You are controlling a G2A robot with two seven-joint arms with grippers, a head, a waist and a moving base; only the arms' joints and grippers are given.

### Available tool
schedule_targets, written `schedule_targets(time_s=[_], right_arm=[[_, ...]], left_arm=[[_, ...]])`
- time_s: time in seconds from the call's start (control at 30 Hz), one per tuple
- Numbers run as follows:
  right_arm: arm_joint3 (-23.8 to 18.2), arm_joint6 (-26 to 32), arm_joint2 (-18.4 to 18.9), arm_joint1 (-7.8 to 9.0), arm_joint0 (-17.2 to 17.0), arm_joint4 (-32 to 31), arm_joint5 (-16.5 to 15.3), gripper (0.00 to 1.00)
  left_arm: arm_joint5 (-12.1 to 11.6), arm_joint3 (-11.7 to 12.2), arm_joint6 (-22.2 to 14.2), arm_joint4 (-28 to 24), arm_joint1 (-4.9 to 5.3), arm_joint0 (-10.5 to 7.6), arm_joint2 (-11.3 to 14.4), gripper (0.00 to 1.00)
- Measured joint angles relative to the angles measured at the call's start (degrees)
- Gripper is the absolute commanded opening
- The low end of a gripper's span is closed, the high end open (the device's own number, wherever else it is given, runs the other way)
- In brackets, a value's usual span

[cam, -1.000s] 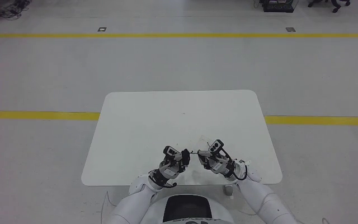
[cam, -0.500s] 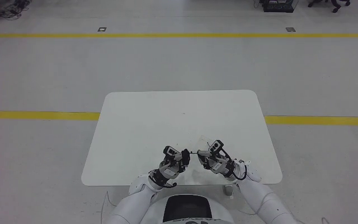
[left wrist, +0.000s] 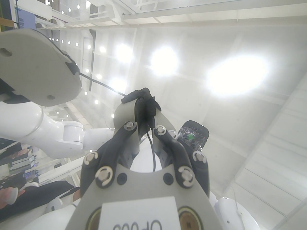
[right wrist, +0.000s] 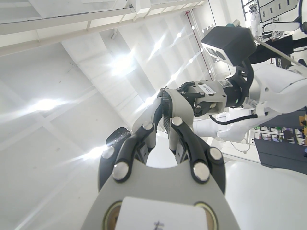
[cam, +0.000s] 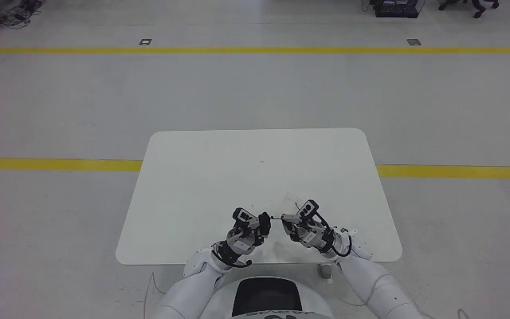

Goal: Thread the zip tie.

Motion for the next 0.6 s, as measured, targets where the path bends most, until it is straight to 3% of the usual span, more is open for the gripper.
schedule_targets(time_s=[0.6], right_arm=[[1.1, 0.0, 0.0, -0.30, 0.4, -0.1, 0.3, 0.00]], left_arm=[[0.0, 0.0, 0.0, 0.0, 0.00, 0.00, 0.0, 0.00]])
